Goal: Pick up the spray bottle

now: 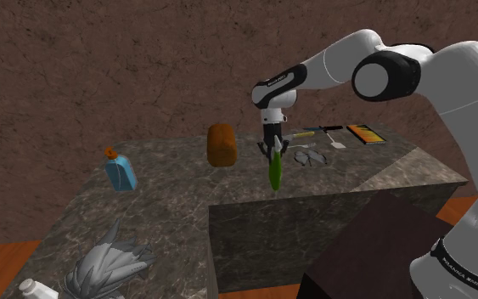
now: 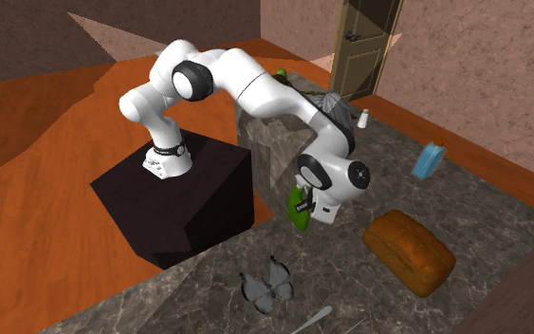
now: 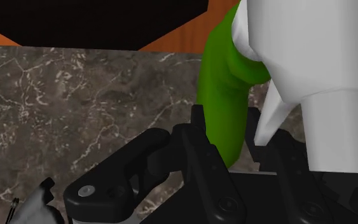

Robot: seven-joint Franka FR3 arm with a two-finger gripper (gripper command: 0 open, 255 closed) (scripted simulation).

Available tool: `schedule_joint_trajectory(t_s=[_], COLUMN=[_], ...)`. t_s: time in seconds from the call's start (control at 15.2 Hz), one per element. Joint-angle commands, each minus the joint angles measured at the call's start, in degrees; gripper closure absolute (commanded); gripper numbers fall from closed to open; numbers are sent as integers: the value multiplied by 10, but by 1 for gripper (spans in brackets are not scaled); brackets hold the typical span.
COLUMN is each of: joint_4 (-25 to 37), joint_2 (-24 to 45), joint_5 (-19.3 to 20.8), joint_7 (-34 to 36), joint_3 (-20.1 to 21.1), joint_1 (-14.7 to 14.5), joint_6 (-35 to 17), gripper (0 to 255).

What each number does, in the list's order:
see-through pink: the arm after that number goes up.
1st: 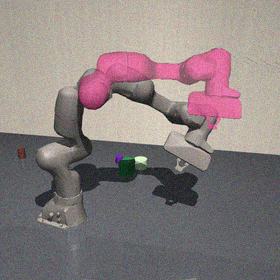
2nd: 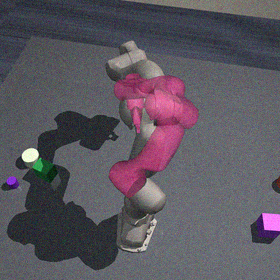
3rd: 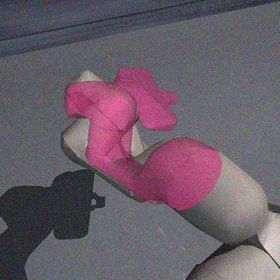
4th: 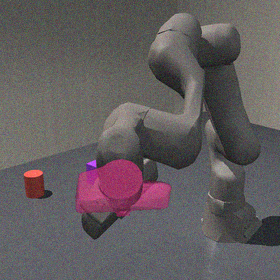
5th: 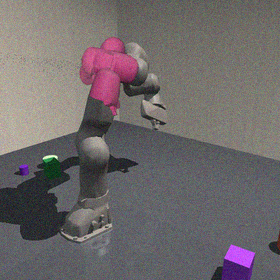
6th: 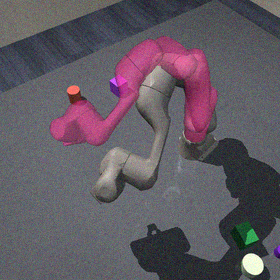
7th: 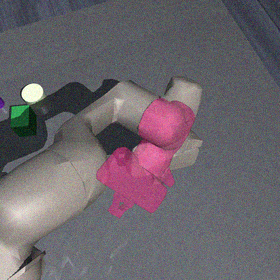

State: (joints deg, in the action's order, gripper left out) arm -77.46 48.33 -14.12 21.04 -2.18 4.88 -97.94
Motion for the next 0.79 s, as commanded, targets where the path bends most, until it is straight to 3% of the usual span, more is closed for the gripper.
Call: schedule_joint_trajectory(t_s=[0.0,0.73], joint_4=[-2,7], joint_2=[-11,-56], joint_5=[1,3], joint_7=[2,13], joint_3=[0,-2], joint_1=[0,1], joint_6=[8,62], gripper=[255,255])
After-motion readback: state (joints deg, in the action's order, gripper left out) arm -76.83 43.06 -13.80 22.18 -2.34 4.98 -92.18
